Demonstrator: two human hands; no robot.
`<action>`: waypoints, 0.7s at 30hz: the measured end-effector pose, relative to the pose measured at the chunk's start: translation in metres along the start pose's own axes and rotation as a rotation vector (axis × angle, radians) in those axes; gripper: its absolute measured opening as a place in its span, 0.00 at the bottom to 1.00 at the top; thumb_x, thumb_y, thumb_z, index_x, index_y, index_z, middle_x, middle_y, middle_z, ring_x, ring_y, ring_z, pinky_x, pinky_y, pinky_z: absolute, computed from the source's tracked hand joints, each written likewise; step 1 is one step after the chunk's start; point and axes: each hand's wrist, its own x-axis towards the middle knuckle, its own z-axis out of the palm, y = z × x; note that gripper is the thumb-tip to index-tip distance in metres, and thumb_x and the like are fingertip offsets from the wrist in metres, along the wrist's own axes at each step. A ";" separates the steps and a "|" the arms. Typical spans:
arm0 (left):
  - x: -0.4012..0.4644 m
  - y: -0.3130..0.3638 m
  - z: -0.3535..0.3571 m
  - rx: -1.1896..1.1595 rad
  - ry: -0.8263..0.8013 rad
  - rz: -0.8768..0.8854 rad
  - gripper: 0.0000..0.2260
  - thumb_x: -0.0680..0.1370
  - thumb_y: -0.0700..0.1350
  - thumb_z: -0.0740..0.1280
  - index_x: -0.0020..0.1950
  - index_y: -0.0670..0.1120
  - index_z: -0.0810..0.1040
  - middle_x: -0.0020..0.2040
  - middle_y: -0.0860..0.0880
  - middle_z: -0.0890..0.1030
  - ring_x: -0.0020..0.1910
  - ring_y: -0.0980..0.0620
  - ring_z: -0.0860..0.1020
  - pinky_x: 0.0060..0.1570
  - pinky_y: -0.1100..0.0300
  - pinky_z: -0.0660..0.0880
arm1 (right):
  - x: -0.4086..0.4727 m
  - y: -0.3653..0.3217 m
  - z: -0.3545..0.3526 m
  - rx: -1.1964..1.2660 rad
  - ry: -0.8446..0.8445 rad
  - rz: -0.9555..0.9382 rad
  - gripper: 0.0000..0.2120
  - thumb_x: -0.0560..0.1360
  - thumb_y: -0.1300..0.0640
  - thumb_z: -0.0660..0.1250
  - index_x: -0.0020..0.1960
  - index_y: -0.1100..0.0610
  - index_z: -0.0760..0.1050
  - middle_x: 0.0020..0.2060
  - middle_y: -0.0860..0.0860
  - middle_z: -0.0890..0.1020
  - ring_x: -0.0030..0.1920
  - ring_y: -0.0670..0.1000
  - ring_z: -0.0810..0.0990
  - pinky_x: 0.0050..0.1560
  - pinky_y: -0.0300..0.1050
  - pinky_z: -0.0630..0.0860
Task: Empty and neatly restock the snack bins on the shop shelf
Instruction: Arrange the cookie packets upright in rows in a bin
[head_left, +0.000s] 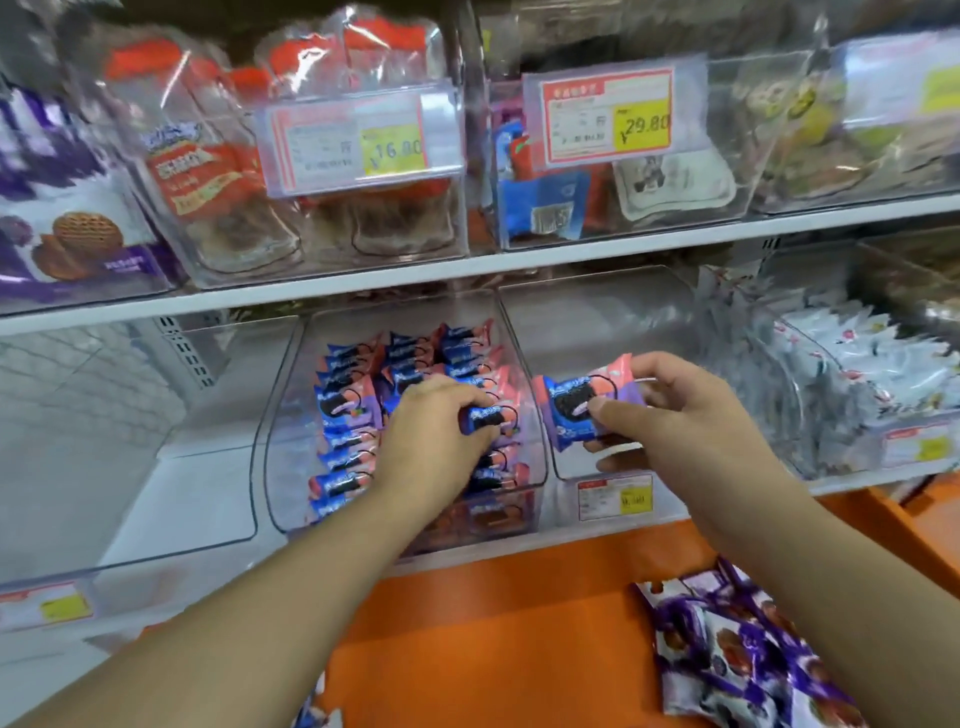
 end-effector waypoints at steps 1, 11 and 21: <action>0.002 -0.001 0.002 0.008 -0.011 -0.002 0.13 0.74 0.50 0.79 0.58 0.53 0.86 0.54 0.55 0.77 0.57 0.51 0.76 0.57 0.52 0.76 | 0.000 0.000 0.001 -0.012 -0.009 -0.009 0.05 0.78 0.64 0.72 0.50 0.56 0.80 0.42 0.55 0.87 0.42 0.58 0.88 0.45 0.60 0.86; -0.025 0.011 -0.033 -0.273 0.029 -0.081 0.11 0.81 0.46 0.70 0.60 0.61 0.81 0.58 0.58 0.77 0.58 0.57 0.77 0.59 0.60 0.74 | -0.008 0.001 0.016 -0.083 -0.089 0.020 0.06 0.78 0.61 0.73 0.53 0.54 0.79 0.42 0.51 0.88 0.43 0.51 0.87 0.42 0.53 0.84; -0.056 0.023 -0.065 -0.548 -0.026 -0.143 0.16 0.73 0.43 0.81 0.56 0.56 0.82 0.53 0.57 0.83 0.42 0.58 0.81 0.42 0.67 0.78 | -0.016 0.003 0.043 -0.404 -0.125 -0.152 0.16 0.79 0.51 0.73 0.65 0.43 0.76 0.55 0.39 0.83 0.51 0.42 0.82 0.46 0.39 0.82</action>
